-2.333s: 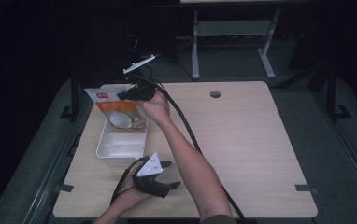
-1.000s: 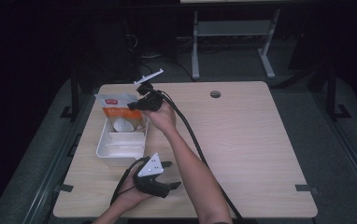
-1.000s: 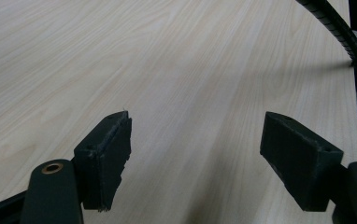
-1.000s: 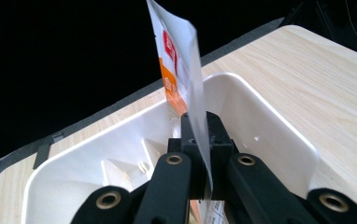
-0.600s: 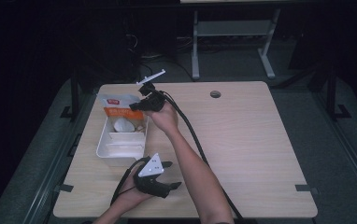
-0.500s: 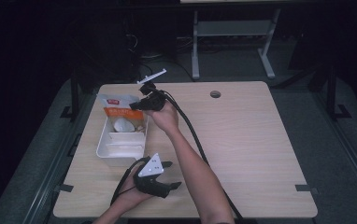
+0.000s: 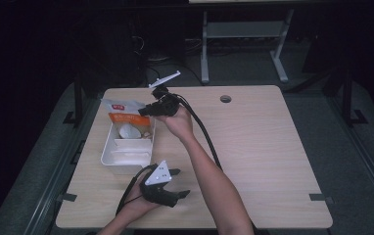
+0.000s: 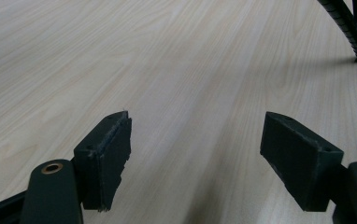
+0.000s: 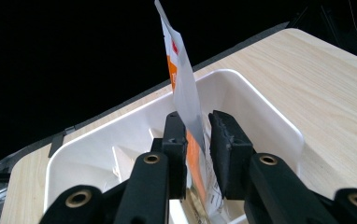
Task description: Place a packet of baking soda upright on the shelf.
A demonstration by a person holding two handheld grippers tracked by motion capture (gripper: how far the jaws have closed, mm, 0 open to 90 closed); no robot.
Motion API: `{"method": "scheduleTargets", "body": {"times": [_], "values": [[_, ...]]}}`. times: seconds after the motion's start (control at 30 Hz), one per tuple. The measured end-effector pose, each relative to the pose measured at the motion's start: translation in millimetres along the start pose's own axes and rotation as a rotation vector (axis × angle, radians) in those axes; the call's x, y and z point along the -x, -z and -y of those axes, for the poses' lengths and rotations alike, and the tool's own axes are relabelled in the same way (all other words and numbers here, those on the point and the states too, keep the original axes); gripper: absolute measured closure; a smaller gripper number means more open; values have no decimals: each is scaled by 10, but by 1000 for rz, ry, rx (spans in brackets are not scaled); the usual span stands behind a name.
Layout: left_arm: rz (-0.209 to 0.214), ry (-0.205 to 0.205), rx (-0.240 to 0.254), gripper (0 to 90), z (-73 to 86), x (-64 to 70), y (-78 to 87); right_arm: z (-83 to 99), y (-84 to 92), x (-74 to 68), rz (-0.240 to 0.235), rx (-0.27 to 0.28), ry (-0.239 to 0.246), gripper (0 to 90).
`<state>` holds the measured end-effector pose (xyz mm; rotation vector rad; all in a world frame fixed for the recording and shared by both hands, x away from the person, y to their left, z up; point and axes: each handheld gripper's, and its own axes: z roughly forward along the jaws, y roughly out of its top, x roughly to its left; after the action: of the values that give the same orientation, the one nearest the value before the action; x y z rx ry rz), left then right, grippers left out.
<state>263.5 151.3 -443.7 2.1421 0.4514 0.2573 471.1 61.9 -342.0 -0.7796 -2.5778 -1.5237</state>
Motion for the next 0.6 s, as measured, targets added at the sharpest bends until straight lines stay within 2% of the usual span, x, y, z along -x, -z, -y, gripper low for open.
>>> {"method": "scheduleTargets", "body": {"times": [0.17, 0.6], "values": [[-3, 3, 6, 242, 1, -6, 2, 27, 68, 8, -24, 3, -1, 727], [-9, 5, 1, 242, 6, -20, 2, 96, 280, 5, -24, 15, 14, 688]]}}
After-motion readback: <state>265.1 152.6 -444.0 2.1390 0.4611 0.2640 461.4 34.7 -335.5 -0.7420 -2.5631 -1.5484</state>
